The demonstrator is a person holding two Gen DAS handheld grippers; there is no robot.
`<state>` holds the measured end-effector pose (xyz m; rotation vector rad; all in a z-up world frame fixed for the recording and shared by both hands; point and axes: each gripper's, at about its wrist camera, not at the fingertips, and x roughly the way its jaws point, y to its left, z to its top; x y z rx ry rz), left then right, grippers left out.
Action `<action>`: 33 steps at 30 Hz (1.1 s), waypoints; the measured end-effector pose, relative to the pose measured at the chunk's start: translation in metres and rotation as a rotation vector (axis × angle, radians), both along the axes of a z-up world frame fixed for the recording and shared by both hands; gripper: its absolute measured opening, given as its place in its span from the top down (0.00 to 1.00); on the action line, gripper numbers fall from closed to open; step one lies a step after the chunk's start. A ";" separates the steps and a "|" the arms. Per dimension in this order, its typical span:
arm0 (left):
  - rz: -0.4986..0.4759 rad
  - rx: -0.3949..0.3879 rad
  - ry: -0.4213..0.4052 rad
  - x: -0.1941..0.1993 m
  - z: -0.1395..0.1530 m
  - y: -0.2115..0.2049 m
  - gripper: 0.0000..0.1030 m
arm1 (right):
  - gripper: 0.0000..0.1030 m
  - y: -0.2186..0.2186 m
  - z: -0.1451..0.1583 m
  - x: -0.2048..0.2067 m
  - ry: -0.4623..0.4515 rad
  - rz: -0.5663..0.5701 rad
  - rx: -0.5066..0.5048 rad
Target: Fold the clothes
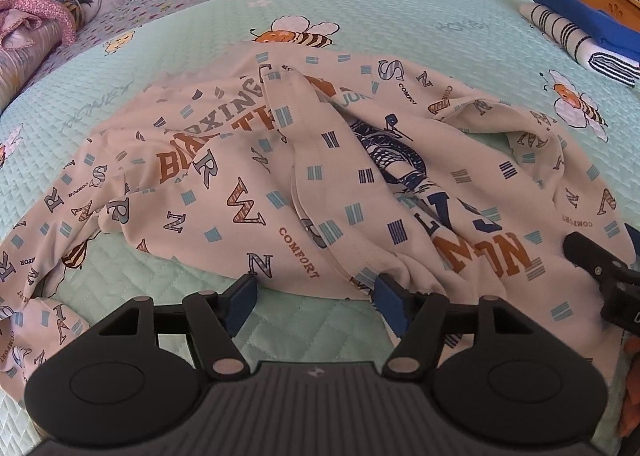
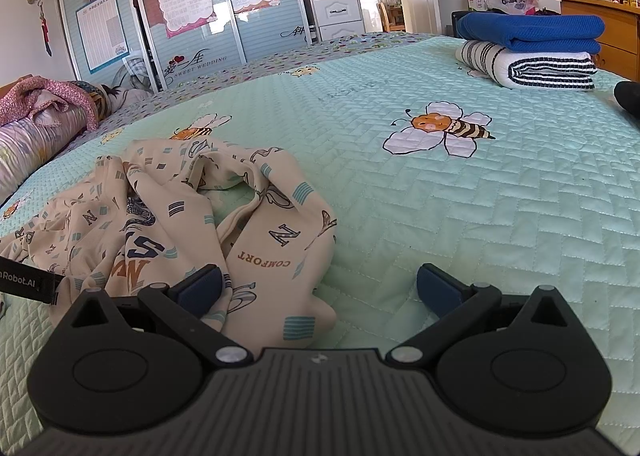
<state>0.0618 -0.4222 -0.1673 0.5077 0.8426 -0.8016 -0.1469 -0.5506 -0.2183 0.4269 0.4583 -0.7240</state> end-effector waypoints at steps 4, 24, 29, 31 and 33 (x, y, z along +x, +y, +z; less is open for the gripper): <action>-0.001 0.001 0.000 0.000 0.000 0.000 0.33 | 0.00 0.000 0.000 0.000 0.000 0.000 0.000; -0.013 -0.113 0.091 -0.001 0.002 0.026 1.00 | 0.00 -0.001 0.000 0.000 0.002 0.000 0.000; 0.007 -0.134 0.119 -0.010 0.008 0.065 1.00 | 0.00 -0.001 0.000 0.000 0.000 0.000 0.001; 0.011 -0.138 0.131 -0.013 0.011 0.077 1.00 | 0.00 -0.002 0.000 0.000 0.000 0.000 0.001; 0.009 -0.150 0.153 -0.015 0.015 0.085 1.00 | 0.00 -0.002 0.000 0.000 -0.001 0.000 0.001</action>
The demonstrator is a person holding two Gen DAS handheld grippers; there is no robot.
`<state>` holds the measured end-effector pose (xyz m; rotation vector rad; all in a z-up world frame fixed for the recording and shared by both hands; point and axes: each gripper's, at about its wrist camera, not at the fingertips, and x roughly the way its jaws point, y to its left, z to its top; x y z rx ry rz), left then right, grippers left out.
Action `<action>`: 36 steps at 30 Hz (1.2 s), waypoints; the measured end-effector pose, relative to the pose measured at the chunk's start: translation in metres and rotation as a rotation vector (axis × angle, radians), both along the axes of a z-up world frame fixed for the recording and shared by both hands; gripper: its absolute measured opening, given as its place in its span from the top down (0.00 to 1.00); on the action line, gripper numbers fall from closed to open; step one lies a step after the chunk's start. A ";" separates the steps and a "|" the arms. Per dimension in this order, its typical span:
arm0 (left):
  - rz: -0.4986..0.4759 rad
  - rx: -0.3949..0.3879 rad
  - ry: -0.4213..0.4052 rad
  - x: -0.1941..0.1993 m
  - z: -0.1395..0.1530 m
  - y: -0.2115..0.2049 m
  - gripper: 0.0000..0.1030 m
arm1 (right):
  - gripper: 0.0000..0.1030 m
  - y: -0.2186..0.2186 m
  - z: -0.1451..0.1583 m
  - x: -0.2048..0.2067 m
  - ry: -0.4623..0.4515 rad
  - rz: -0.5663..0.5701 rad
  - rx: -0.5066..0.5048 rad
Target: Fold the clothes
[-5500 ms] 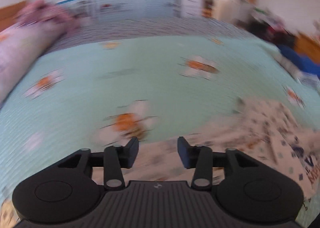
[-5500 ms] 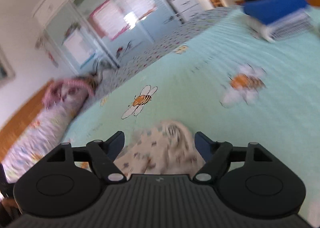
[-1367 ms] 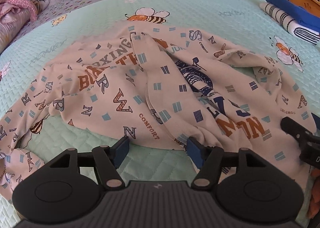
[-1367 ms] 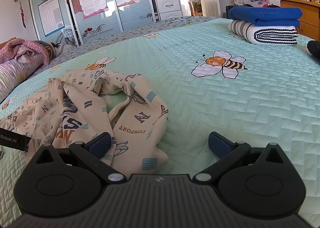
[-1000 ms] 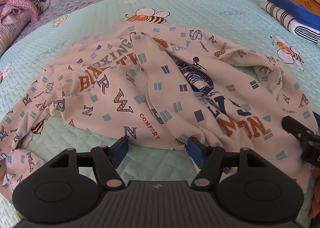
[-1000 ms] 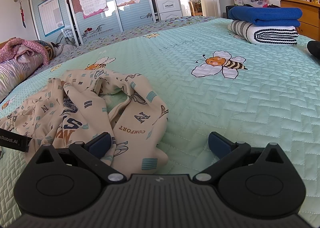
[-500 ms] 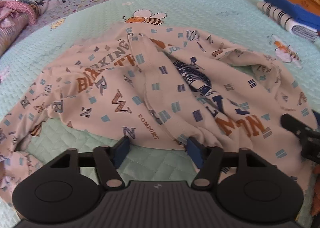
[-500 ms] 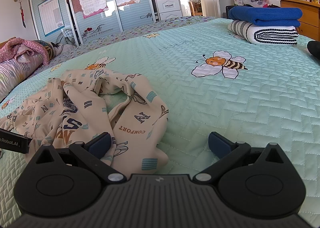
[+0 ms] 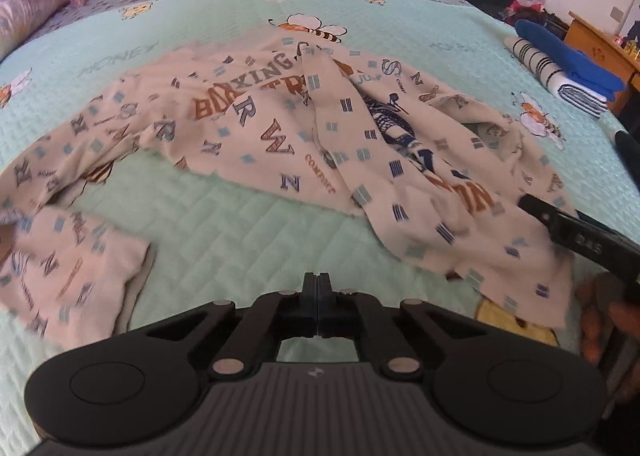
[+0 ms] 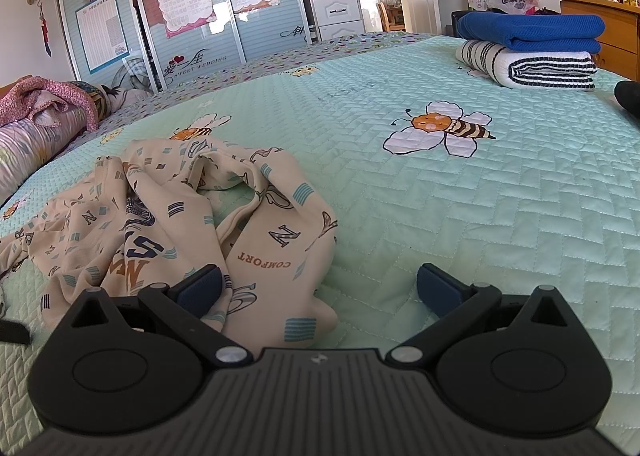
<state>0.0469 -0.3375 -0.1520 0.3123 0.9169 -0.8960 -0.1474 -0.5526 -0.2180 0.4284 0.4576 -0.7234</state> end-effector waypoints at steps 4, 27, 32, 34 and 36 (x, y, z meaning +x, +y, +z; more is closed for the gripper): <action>-0.014 -0.025 -0.008 0.001 0.018 -0.019 0.67 | 0.00 0.001 0.000 0.001 0.004 -0.002 -0.002; 0.052 -0.151 -0.094 0.019 0.022 -0.042 0.94 | 0.00 -0.002 0.000 0.001 -0.008 -0.002 0.008; 0.115 -0.188 -0.075 -0.025 0.025 0.019 0.94 | 0.00 -0.001 0.000 0.001 -0.006 -0.003 0.005; 0.167 -0.192 -0.055 -0.047 0.024 0.039 0.93 | 0.00 -0.001 0.000 0.001 -0.005 -0.004 0.003; 0.176 -0.180 -0.020 -0.066 0.019 0.053 0.91 | 0.00 -0.001 0.000 0.001 -0.002 -0.004 0.002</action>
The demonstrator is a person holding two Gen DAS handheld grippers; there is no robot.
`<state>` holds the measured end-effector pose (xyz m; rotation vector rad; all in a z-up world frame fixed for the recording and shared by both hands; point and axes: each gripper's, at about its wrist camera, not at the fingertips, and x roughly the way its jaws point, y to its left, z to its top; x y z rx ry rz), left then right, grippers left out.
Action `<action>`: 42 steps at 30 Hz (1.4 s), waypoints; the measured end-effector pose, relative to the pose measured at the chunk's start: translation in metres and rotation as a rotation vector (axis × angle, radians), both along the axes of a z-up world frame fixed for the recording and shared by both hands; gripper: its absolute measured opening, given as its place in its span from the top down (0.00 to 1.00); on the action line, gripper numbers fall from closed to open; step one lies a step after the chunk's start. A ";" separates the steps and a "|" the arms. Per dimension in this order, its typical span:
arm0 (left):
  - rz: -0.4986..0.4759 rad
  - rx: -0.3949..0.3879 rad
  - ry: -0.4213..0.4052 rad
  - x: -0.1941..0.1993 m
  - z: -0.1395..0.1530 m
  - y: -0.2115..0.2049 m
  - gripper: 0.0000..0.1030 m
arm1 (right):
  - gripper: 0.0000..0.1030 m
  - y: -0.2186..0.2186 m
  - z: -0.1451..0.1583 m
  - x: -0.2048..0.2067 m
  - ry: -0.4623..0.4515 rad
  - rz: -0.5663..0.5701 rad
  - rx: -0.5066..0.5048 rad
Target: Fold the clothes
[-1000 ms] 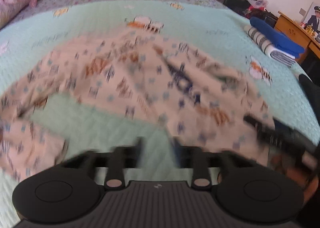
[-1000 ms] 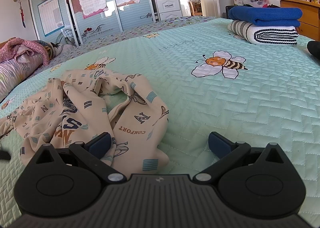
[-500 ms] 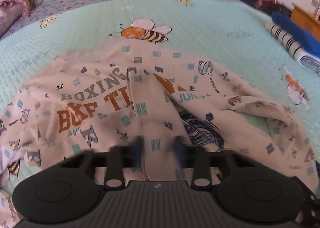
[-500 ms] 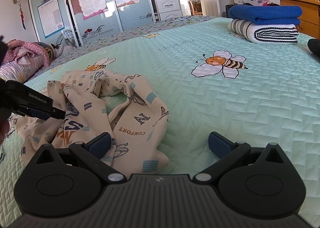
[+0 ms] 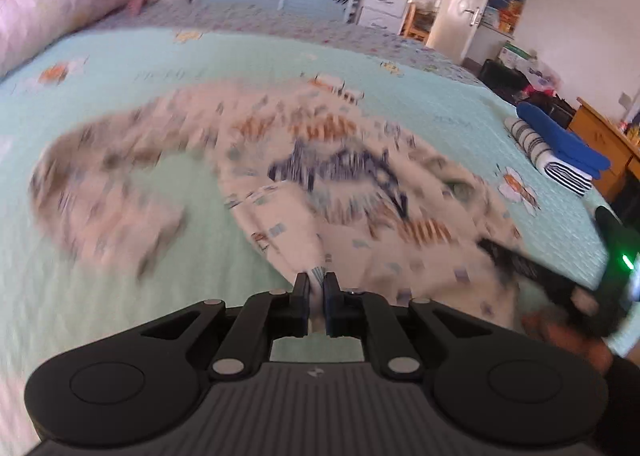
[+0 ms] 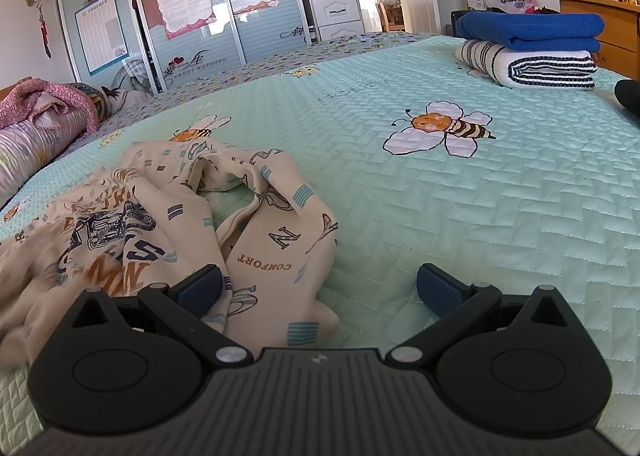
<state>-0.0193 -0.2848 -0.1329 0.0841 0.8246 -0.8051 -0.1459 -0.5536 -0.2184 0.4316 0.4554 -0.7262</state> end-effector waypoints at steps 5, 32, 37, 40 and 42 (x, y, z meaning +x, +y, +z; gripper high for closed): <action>0.021 0.045 0.010 -0.003 -0.004 0.014 0.81 | 0.00 0.001 0.000 0.000 0.002 0.000 -0.003; 0.101 0.054 0.227 0.052 -0.032 0.002 0.60 | 0.72 0.021 0.014 -0.030 -0.122 0.053 0.246; 0.084 0.019 0.243 0.057 -0.026 0.018 0.96 | 0.77 0.010 0.016 -0.041 -0.214 0.051 0.366; 0.104 -0.002 0.223 0.058 -0.016 0.037 0.96 | 0.68 -0.004 0.024 -0.056 -0.320 0.043 0.487; 0.116 -0.007 0.223 0.059 -0.012 0.049 0.96 | 0.30 -0.015 0.022 -0.064 -0.382 0.016 0.561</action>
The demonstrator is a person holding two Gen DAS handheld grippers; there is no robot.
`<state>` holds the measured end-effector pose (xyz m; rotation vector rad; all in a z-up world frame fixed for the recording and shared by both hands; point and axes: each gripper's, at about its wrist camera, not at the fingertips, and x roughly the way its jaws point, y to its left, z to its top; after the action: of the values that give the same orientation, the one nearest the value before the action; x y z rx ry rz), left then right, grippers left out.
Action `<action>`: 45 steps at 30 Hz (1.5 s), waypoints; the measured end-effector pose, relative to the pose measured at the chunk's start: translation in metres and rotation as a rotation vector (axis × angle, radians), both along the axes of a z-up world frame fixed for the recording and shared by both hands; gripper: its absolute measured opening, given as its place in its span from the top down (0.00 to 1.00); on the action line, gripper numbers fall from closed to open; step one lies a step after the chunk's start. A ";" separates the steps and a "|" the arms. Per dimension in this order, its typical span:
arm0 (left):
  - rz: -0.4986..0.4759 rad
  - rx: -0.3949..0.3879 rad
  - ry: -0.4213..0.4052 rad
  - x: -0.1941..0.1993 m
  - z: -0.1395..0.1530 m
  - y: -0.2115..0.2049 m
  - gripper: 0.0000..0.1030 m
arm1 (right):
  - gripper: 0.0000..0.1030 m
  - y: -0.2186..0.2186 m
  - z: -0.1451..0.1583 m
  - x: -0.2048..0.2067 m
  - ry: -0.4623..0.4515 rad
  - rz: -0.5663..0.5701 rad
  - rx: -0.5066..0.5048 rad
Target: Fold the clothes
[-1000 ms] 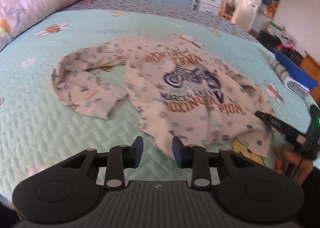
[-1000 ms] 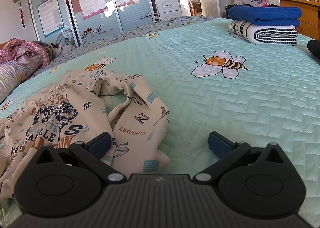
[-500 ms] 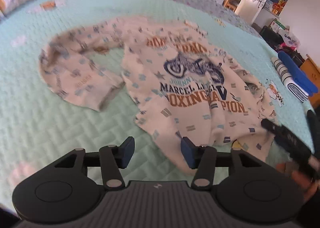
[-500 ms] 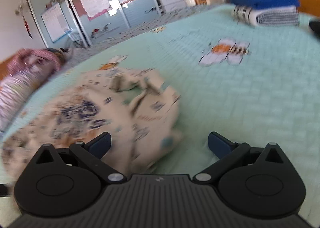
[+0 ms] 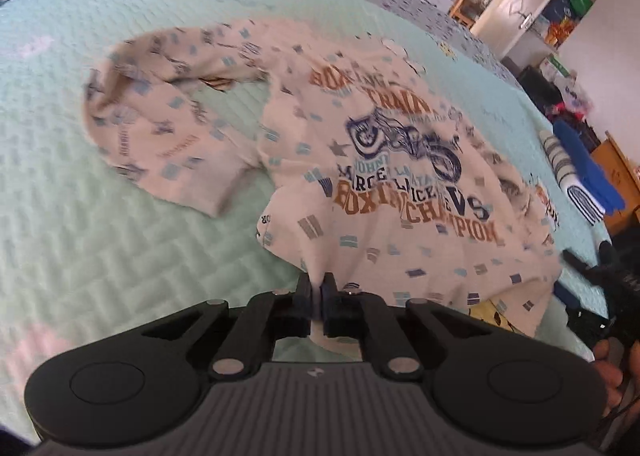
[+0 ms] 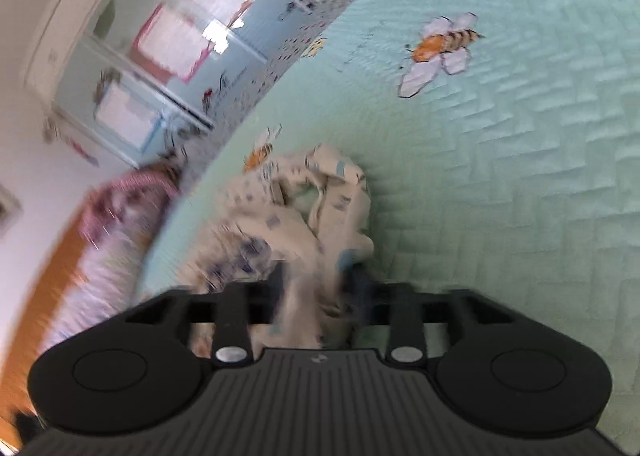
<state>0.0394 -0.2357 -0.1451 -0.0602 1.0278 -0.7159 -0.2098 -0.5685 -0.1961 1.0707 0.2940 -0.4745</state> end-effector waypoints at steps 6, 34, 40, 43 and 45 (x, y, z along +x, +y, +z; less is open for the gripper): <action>0.030 0.015 0.012 -0.003 0.001 0.021 0.96 | 0.56 -0.020 -0.007 0.024 0.075 0.010 0.047; 0.082 -0.018 0.102 -0.008 -0.005 0.086 0.87 | 0.38 0.057 -0.023 -0.029 0.025 0.022 0.193; 0.072 -0.084 0.171 0.015 -0.016 0.059 0.60 | 0.38 0.043 -0.027 -0.007 -0.017 -0.001 0.235; 0.063 -0.112 0.199 0.022 -0.025 0.042 0.67 | 0.59 0.041 -0.027 0.001 -0.002 0.064 0.214; 0.049 -0.120 0.201 0.022 -0.027 0.034 0.95 | 0.88 0.043 -0.026 0.008 0.040 0.107 0.177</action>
<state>0.0611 -0.2021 -0.1716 -0.2651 1.1699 -0.7366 -0.2015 -0.5252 -0.2218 1.2113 0.4328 -0.3794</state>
